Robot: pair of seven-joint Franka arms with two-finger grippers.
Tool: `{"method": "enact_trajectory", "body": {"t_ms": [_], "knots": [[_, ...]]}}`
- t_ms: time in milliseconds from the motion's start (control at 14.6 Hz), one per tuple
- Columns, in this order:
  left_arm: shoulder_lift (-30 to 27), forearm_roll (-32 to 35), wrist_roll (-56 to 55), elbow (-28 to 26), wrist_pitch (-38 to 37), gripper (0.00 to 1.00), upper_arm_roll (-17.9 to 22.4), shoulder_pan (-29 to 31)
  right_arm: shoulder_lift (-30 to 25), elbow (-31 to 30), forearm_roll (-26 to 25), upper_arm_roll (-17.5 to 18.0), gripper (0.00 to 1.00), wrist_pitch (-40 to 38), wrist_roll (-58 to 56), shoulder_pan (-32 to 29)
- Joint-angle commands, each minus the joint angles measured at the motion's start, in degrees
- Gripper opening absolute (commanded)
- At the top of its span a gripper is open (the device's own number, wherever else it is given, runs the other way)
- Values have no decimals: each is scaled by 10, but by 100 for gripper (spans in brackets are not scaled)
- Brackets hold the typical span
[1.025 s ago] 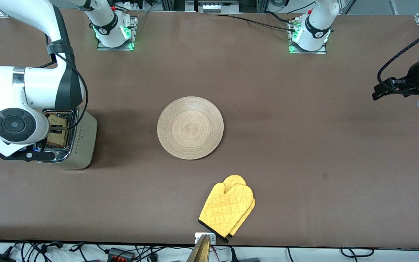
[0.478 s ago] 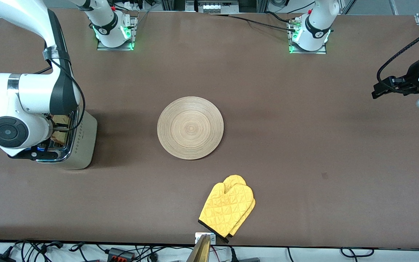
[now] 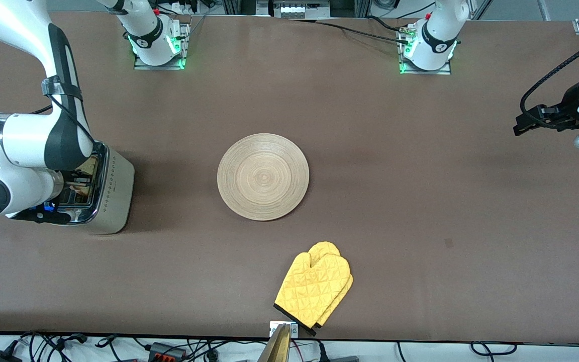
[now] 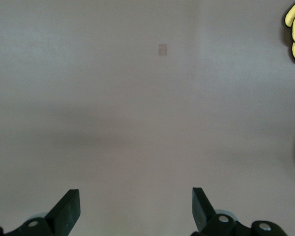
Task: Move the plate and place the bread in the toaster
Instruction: 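Lower the bread slice into the toaster slot with the right gripper, then open the right gripper and raise it away from the toaster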
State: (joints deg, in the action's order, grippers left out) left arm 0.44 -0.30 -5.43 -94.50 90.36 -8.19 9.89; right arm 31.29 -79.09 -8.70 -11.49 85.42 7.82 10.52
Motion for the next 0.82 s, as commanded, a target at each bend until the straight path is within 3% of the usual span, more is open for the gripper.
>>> {"method": "enact_trajectory", "body": {"t_ms": [0,68,137,410,752], "knots": [[-1,-1,2,11,-12,100,0,0,-3,-12,18,1,41,3,-20,-10],[-1,-2,2,11,-12,100,0,0,-3,-12,20,1,86,5,-19,-11],[-1,-2,2,12,-12,100,0,0,-6,-10,34,1,100,4,-20,-15],[-1,-3,2,12,-12,100,0,0,-29,10,40,1,100,-2,-19,-9],[0,-4,2,12,-12,100,0,0,-34,78,75,2,100,-2,-24,-14]]}}
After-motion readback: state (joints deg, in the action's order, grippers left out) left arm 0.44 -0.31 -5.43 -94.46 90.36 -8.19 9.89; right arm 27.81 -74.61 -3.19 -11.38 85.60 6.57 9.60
